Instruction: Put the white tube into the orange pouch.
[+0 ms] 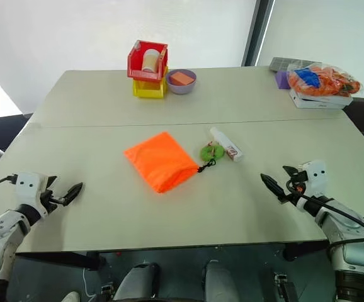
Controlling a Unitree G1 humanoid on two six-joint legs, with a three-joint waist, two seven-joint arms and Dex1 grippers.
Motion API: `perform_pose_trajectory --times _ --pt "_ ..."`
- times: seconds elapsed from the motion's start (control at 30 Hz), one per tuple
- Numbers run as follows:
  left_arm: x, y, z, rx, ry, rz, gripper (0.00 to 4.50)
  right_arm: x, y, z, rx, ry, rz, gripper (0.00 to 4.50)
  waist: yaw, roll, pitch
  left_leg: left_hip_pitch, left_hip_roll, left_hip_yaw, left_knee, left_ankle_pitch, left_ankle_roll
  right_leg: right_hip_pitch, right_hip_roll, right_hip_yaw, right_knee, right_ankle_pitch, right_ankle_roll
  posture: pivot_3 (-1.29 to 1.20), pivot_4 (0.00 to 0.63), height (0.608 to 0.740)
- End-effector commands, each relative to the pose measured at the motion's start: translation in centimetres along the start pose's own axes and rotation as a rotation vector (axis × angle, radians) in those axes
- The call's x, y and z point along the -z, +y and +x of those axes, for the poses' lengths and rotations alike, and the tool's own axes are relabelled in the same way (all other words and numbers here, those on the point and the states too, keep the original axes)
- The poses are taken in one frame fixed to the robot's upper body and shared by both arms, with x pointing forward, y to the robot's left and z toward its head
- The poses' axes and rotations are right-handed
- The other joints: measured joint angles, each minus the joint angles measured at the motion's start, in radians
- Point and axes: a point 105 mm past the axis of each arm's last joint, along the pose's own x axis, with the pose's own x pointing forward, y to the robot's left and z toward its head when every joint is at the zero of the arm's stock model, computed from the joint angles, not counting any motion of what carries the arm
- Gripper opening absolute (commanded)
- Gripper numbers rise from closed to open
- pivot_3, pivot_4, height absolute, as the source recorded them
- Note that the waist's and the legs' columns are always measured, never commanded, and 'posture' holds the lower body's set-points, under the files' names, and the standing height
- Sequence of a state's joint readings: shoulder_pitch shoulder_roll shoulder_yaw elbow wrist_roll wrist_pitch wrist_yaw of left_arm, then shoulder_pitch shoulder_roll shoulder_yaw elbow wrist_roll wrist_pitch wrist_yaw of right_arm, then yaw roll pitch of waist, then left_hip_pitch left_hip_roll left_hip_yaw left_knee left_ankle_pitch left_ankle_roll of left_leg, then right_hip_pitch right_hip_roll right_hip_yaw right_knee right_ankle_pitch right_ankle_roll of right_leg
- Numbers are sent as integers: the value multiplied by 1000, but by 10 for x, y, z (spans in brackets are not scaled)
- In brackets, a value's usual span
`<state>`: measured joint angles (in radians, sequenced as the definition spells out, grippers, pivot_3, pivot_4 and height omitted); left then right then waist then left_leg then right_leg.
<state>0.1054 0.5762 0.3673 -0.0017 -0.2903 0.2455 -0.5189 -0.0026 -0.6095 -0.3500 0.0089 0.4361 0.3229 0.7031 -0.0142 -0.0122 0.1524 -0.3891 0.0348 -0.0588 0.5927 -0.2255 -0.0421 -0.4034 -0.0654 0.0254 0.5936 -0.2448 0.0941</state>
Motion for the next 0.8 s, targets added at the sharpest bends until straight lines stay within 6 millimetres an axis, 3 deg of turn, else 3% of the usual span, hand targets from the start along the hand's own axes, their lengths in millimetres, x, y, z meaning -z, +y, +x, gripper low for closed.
perform_pose_trajectory --times 0.03,0.27,0.47,0.53,0.8 --pt "-12 0 -2 1 -48 22 4439 -20 3 0 -21 -45 -50 4334 1 0 0 0 0 0 0 0 0 0 0 0 0 0 0 0 150 740" --pt "-17 -4 1 26 -67 -7 4439 -22 5 -2 -27 -50 -61 4334 2 0 0 0 0 0 0 0 0 0 0 0 0 0 0 0 150 740" --pt "-29 -18 4 79 -102 6 4439 -22 9 -4 -48 -47 -62 4334 2 0 0 0 0 0 0 0 0 0 0 0 0 0 0 0 150 740" --pt "-39 -30 5 132 -127 33 4439 -22 13 -4 -73 -42 -64 4334 2 0 0 0 0 0 0 0 0 0 0 0 0 0 0 0 150 740" --pt "-92 -135 6 555 -243 206 4439 -23 49 0 -244 -23 -50 4334 4 0 0 -1 0 0 0 0 0 1 0 0 0 0 0 0 150 740"
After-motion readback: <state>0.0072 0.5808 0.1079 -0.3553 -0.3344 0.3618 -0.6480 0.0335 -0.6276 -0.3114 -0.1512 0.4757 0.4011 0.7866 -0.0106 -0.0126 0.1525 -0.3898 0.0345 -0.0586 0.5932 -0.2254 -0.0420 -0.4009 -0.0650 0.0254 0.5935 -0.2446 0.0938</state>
